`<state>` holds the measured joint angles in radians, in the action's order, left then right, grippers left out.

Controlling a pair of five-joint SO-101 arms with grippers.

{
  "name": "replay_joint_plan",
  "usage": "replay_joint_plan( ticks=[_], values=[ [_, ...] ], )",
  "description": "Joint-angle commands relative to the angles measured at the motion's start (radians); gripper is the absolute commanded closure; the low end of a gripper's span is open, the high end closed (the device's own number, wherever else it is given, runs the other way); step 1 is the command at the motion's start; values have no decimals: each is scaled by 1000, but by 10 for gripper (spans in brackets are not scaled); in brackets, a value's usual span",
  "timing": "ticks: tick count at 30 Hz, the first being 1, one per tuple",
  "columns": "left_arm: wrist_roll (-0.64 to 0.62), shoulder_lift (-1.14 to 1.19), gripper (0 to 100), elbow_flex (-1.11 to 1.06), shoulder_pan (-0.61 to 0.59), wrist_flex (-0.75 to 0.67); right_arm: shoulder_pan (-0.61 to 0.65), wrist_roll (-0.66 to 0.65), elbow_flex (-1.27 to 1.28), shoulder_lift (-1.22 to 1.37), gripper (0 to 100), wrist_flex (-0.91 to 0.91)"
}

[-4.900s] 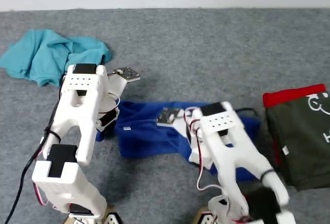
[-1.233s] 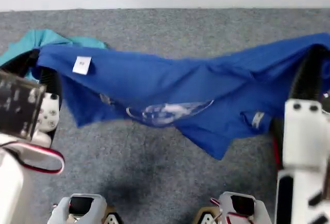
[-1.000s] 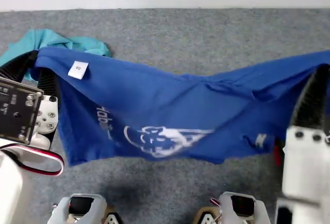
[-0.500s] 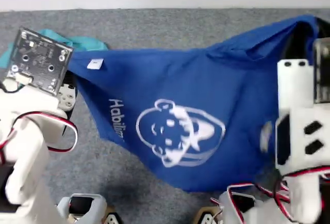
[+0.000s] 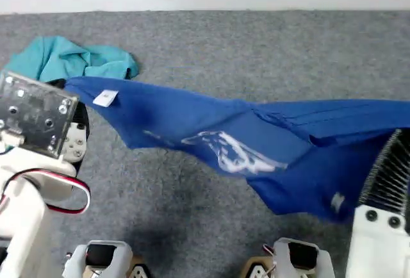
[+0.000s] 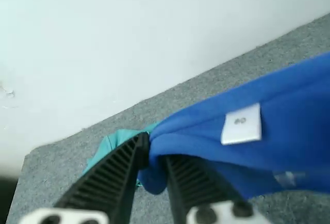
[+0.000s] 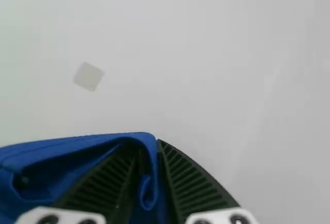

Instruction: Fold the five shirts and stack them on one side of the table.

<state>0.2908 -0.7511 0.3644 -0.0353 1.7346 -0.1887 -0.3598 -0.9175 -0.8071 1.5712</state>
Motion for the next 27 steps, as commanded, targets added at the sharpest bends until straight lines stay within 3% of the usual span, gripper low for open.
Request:
replay_joint_plan(
  ticks=[1,6,11,19,23,27],
  values=[
    [-6,-3,987,1,-5,12,-68,6,8,2,989,2],
    [-5,-2,987,-68,-5,-12,-68,8,107,44,989,-8],
    [-2,17,987,-200,-5,-123,-64,8,245,180,989,-94],
    [-3,307,987,-242,-25,-358,113,3,305,478,989,-352],
    [-6,486,987,-159,-89,-491,143,-12,304,621,989,-509],
    [-6,694,987,51,-95,-468,176,-23,304,723,989,-621]
  ],
)
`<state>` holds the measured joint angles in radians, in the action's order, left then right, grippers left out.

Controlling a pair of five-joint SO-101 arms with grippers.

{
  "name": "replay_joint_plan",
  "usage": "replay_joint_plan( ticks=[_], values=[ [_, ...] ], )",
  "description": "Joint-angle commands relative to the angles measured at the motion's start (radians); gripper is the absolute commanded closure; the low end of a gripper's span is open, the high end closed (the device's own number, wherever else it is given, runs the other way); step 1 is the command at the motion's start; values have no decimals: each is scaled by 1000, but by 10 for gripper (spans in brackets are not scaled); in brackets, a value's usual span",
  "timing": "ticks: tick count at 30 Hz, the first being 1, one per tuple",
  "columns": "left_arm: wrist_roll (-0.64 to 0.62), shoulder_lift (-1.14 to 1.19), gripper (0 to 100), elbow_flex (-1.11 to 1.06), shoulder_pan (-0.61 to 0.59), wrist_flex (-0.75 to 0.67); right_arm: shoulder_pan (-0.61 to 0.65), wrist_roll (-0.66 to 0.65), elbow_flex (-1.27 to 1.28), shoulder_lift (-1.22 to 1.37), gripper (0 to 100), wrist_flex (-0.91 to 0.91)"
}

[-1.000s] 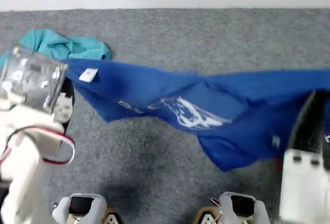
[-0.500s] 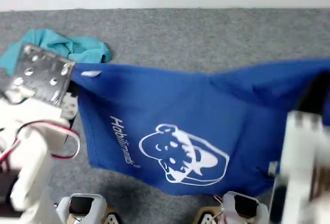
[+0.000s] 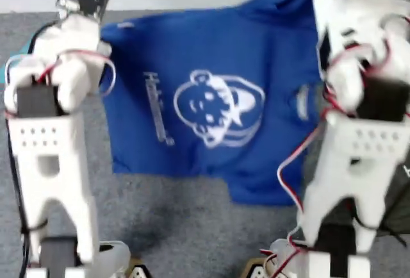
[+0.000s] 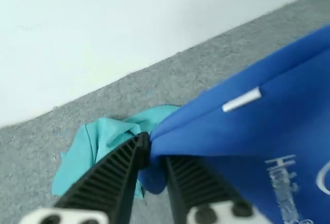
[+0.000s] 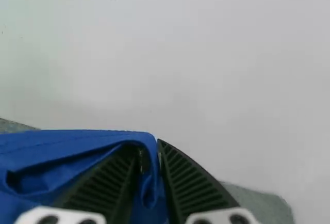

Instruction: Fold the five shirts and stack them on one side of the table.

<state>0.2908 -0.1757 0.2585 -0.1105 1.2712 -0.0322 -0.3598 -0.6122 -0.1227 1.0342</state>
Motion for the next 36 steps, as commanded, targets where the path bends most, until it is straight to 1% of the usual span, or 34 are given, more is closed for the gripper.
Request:
replay_joint_plan(
  ticks=[1,6,10,15,16,17,20,26,31,36],
  values=[
    [-6,172,987,213,-20,11,27,-23,-2,61,989,-96],
    [-6,451,987,486,-18,106,41,-25,-2,151,989,-108],
    [-6,657,987,657,-18,229,38,-25,-2,213,989,-79],
    [-6,838,987,843,-29,448,35,-25,0,246,989,101],
    [-6,862,987,874,-35,485,33,-25,0,248,989,147],
    [-6,881,987,891,-41,488,33,-25,0,248,989,186],
    [-8,872,987,894,-66,485,2,-37,0,243,989,251],
    [-8,729,987,898,-68,485,-87,-2,-3,217,989,206],
    [-2,589,987,891,-38,483,-85,20,-2,90,989,165],
    [2,620,987,875,-25,474,-85,23,6,59,989,116]
  ],
)
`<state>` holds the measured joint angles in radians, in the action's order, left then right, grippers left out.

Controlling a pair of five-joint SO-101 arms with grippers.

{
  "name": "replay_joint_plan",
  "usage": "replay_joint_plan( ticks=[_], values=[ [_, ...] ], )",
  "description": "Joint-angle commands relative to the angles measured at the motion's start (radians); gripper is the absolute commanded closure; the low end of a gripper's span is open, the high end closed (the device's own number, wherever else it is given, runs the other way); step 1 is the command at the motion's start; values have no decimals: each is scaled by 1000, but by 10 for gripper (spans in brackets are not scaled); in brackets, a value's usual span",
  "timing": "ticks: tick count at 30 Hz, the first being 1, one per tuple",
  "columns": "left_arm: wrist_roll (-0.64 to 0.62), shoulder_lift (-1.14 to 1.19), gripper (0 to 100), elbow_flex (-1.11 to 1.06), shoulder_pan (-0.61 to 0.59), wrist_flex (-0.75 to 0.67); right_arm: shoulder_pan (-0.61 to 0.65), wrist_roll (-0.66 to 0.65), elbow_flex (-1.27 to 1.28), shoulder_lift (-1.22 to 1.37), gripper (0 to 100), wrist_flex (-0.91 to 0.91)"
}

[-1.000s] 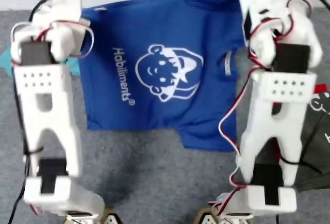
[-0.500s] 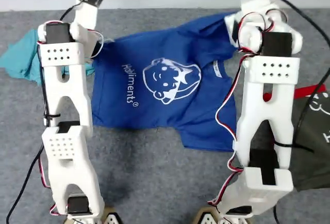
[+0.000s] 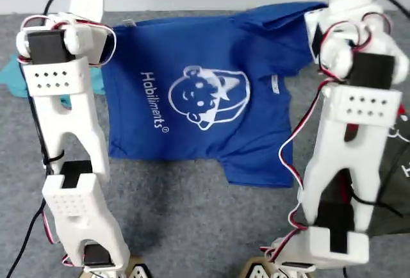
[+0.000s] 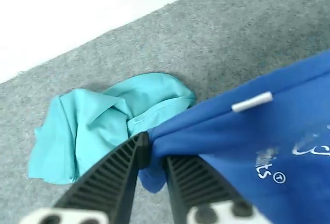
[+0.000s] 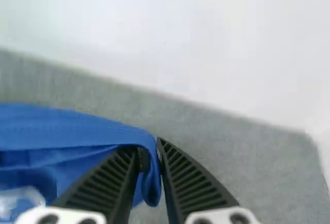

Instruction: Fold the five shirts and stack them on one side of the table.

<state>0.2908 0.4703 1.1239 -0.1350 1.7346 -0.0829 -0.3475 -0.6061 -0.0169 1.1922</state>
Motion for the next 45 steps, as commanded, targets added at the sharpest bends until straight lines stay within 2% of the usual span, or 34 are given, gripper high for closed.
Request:
replay_joint_plan(
  ticks=[1,7,15,21,29,33,37,45],
  values=[
    [3,-6,987,8,0,8,-35,11,12,-41,989,-56],
    [68,146,987,10,-3,2,-35,6,72,85,989,-153],
    [71,275,987,10,-9,18,-12,-54,74,237,989,-136],
    [63,242,987,-39,-6,25,-7,-55,74,173,989,142],
    [63,29,987,-585,5,18,-8,-55,97,82,989,447],
    [68,-44,987,-728,2,17,-8,-55,221,79,989,463],
    [72,-52,987,-771,-5,17,-4,-54,382,67,988,446],
    [72,-52,986,-849,-57,-104,35,-51,839,-18,986,231]
  ],
)
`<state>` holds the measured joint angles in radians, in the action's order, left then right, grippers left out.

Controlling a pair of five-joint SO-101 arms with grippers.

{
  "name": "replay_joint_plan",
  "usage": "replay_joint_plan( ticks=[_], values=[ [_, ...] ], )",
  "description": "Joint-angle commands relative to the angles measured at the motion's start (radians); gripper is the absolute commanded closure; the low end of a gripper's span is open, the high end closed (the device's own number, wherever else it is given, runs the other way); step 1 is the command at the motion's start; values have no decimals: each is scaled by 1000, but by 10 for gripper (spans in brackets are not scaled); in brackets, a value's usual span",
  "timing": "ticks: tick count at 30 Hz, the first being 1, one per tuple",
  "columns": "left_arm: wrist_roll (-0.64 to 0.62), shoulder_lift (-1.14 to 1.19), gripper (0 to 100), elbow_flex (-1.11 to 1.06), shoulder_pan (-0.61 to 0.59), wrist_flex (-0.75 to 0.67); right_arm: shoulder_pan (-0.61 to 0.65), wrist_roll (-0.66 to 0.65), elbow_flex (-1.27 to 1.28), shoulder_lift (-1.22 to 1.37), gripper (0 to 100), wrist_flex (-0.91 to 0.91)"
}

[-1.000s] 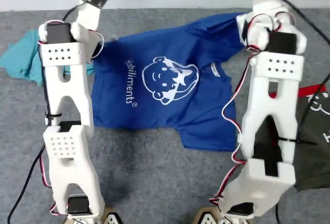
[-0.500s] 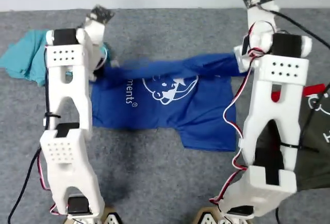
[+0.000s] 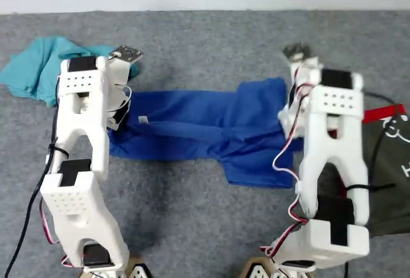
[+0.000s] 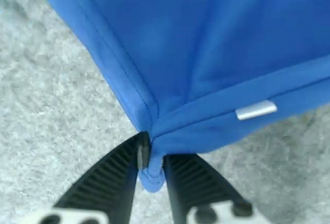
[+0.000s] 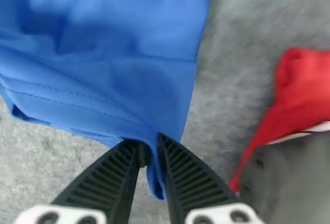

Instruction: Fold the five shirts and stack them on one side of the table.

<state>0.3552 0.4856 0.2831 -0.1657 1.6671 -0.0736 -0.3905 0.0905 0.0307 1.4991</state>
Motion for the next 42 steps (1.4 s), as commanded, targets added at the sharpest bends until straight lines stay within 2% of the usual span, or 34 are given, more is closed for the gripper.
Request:
replay_joint_plan(
  ticks=[1,5,12,19,22,24,28,31,35,42],
  values=[
    [8,-68,986,-15,-29,-49,35,-6,193,-74,978,-104],
    [8,-68,979,-19,-37,-95,45,-6,316,-136,907,-124],
    [-2,-66,829,-18,-29,-92,36,-6,408,-312,835,-117],
    [-2,-80,826,-10,-34,17,36,-11,404,-449,791,-73],
    [0,-106,826,44,-35,87,28,-12,402,-469,791,-94],
    [-2,-150,826,88,-40,89,8,-12,402,-456,791,-171],
    [2,-247,825,162,-52,86,-18,-9,384,-364,791,-443],
    [2,-281,825,194,-52,84,-16,23,279,-220,791,-570],
    [-5,-284,826,208,-46,37,-15,71,23,38,790,-545],
    [-203,-199,826,136,-23,-224,33,72,-427,452,791,-386]
  ],
)
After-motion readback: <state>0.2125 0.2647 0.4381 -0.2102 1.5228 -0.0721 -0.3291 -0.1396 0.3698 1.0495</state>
